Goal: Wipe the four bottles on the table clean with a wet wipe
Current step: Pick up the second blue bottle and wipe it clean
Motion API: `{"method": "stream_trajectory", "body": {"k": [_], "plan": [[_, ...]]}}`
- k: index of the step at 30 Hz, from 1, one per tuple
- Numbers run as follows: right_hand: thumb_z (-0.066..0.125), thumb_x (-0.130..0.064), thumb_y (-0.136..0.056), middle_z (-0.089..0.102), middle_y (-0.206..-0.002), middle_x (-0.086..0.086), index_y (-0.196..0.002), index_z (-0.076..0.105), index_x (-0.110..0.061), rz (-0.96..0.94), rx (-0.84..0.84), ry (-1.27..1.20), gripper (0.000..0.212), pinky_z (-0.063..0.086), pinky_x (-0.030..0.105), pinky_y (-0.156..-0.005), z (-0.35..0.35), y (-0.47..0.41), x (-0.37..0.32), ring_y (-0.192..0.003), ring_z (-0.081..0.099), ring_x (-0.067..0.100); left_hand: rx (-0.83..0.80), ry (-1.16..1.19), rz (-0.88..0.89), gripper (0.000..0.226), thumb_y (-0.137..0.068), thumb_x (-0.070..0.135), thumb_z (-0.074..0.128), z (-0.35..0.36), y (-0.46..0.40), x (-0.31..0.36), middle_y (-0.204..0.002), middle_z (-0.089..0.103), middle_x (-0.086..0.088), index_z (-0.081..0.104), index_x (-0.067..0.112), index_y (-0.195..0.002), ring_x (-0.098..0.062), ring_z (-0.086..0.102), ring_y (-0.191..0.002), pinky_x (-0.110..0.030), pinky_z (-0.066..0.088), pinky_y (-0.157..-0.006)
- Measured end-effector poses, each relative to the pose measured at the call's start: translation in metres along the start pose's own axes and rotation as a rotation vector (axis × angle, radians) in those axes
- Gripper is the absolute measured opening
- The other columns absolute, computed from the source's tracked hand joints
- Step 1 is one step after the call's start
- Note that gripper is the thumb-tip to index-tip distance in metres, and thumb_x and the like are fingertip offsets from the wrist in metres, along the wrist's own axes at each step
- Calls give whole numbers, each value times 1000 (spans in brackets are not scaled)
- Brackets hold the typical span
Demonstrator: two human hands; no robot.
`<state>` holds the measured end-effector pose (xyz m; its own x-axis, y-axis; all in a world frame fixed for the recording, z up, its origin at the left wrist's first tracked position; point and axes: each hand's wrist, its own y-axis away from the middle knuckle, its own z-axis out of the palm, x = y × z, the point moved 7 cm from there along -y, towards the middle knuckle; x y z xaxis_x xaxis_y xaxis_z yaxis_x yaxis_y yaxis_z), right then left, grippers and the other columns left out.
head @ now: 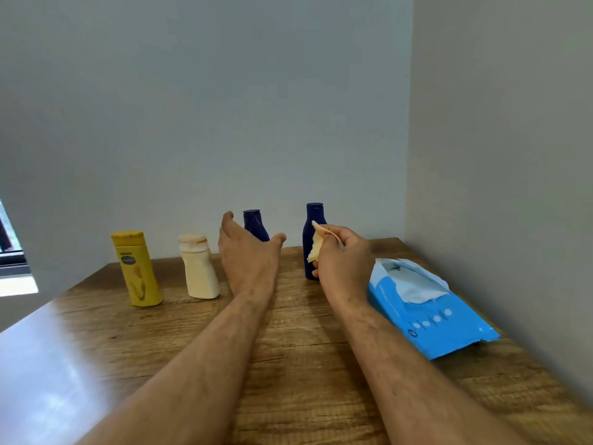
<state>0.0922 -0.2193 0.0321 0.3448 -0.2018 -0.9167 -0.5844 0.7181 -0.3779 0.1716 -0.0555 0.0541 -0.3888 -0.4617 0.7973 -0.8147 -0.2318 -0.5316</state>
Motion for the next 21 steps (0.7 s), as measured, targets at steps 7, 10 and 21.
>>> {"method": "stream_trajectory", "body": {"k": [7,10,21], "plan": [[54,-21,-98,69,-108,-7,-97,66,-35,-7,-18,-13,18,62,44,-76,4,1,2,-95,68,20,-88,-102,-153,73,-81,26,78,14,0,-25,-134,59,-12,40,10,-141,-30,58,-120,-43,50,-96],[54,-21,-97,65,-97,-15,-92,64,-39,-11,-30,-27,21,62,44,-75,5,2,1,-93,68,19,-145,14,-136,56,-77,35,78,10,2,-20,-118,66,-2,55,16,-125,-23,64,-104,-43,55,-91],[58,-19,-96,65,-84,-19,-101,74,-28,-144,-389,86,19,59,22,-66,35,32,-20,-79,65,5,-574,695,-397,35,-80,18,78,-32,44,-45,-104,64,-11,63,21,-112,-26,67,-75,-49,61,-77]]}}
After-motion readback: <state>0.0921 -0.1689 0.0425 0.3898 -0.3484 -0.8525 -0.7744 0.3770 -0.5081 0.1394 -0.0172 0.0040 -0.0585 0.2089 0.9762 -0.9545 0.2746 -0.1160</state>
